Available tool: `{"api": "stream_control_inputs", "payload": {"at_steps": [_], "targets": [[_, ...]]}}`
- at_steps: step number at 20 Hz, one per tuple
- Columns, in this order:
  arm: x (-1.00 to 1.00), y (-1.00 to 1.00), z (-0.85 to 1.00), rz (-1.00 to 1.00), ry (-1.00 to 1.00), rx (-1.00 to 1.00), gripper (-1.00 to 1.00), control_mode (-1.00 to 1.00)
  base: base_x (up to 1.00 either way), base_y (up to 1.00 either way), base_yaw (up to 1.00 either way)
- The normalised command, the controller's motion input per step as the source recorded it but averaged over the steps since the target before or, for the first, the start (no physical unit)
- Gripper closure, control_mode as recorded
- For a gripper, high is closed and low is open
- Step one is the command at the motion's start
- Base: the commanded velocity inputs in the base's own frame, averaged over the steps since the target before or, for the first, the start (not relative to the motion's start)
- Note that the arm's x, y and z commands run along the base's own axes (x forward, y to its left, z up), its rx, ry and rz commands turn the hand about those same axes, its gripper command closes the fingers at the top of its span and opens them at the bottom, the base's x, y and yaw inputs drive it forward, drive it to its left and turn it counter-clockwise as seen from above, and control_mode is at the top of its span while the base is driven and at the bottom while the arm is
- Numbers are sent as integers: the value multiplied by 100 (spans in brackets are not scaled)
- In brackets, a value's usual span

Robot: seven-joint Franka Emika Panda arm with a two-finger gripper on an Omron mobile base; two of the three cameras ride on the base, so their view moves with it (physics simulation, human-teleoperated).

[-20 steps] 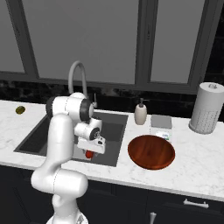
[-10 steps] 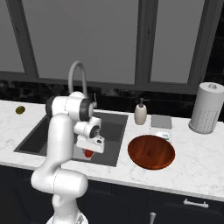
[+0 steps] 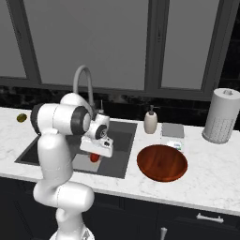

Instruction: Pick the bell pepper from the sink and place it in the bowl. Then pick the bowl and place it in the microwave. Then close the microwave door and press the start button.

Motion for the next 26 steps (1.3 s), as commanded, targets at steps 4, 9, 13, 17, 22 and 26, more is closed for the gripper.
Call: {"api": "stream_control_inputs", "payload": {"at_steps": [4, 9, 13, 17, 22, 26], "targets": [[-41, -35, 100, 0, -2, 0, 100, -100, 0, 0, 0], [-39, -24, 100, 0, 0, -3, 100, -100, 0, 0, 0], [-47, -20, 88, -4, -3, -17, 100, -100, 0, 0, 0], [-40, -15, 64, -13, -11, -28, 100, -100, 0, 0, 0], [-12, -79, 27, -9, -13, -6, 100, -100, 0, 0, 0], [-12, -95, 34, -11, -7, 0, 100, -100, 0, 0, 0]]}}
